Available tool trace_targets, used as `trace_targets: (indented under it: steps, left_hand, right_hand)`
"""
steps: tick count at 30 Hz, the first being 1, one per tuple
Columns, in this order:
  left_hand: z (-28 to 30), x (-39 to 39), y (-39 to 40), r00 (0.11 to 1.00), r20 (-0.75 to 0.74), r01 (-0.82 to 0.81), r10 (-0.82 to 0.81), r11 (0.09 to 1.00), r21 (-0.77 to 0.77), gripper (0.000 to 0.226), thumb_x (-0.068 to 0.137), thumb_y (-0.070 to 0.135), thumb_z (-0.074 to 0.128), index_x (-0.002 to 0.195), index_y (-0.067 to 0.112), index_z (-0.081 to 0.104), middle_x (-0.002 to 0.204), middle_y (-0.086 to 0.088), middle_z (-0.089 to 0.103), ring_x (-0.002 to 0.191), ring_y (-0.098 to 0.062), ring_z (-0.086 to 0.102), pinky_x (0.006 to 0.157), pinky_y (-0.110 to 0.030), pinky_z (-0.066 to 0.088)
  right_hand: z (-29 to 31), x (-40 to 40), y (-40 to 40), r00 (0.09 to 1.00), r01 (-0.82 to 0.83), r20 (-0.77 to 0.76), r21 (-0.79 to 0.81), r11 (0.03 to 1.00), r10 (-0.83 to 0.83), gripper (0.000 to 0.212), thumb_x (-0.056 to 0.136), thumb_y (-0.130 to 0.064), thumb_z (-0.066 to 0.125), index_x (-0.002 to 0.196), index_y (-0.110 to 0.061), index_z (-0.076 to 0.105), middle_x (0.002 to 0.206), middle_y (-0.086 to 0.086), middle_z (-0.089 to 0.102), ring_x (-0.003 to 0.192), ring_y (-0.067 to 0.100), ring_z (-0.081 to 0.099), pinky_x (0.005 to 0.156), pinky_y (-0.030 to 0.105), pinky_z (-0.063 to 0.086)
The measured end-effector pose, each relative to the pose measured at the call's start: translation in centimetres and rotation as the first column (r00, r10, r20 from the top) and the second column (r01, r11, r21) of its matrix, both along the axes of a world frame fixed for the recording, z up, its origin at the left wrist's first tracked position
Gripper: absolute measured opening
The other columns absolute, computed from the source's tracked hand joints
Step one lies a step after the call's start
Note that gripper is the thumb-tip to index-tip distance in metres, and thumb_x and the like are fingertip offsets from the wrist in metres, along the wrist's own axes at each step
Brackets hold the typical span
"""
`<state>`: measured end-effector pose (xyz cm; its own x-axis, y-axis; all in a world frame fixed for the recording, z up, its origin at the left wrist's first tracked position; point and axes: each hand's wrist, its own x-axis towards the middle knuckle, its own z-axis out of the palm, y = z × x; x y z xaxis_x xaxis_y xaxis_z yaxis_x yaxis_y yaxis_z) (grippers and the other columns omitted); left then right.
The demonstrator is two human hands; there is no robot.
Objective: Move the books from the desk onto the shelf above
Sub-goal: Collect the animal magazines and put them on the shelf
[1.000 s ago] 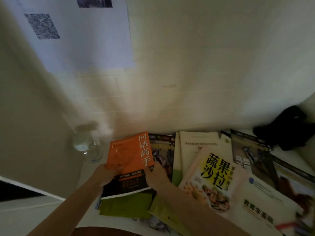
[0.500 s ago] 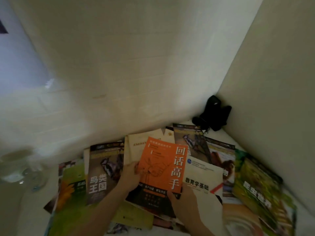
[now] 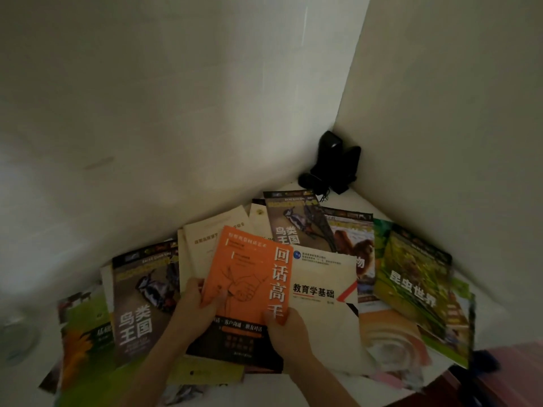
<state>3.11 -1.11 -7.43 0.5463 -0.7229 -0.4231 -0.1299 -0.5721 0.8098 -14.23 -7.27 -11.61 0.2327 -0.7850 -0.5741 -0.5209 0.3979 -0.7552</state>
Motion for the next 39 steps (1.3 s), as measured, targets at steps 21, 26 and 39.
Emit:
trace_targets:
  steps: [21,26,39]
  left_hand:
    - [-3.8,-15.1,-7.8,0.998,0.066,-0.017,0.012,0.997,0.072,0.038,0.090,0.026,0.064,0.119,0.010,0.047,0.122,-0.007,0.047,0.118,-0.028,0.048,0.095,-0.037,0.044]
    - [-2.9,-15.7,-7.4,0.991,0.120,-0.056,0.056,0.998,-0.005,0.042,0.081,0.019,0.075,0.111,0.015,0.047,0.092,0.008,0.056,0.098,-0.023,0.061,0.087,-0.040,0.052]
    - [0.0,-15.8,-9.5,0.993,-0.121,0.000,0.000,1.000,-0.002,0.052,0.072,0.036,0.078,0.114,0.025,0.049,0.103,0.000,0.068,0.084,-0.017,0.069,0.068,-0.036,0.059]
  right_hand:
    - [-3.2,-14.9,-5.0,0.994,0.041,-0.088,-0.212,0.976,-0.061,0.075,0.073,-0.074,0.048,0.123,-0.018,0.050,0.115,-0.003,0.061,0.103,0.014,0.061,0.086,0.031,0.052]
    - [-2.4,-15.2,-6.5,0.995,0.100,0.027,-0.154,0.983,-0.097,0.039,0.084,-0.024,0.070,0.116,-0.022,0.047,0.108,-0.010,0.061,0.100,0.013,0.062,0.080,0.024,0.051]
    - [-1.1,-16.4,-7.5,0.962,0.175,0.222,-0.053,0.983,-0.159,0.039,0.085,-0.021,0.070,0.116,-0.035,0.051,0.112,-0.011,0.065,0.103,0.009,0.063,0.090,0.032,0.054]
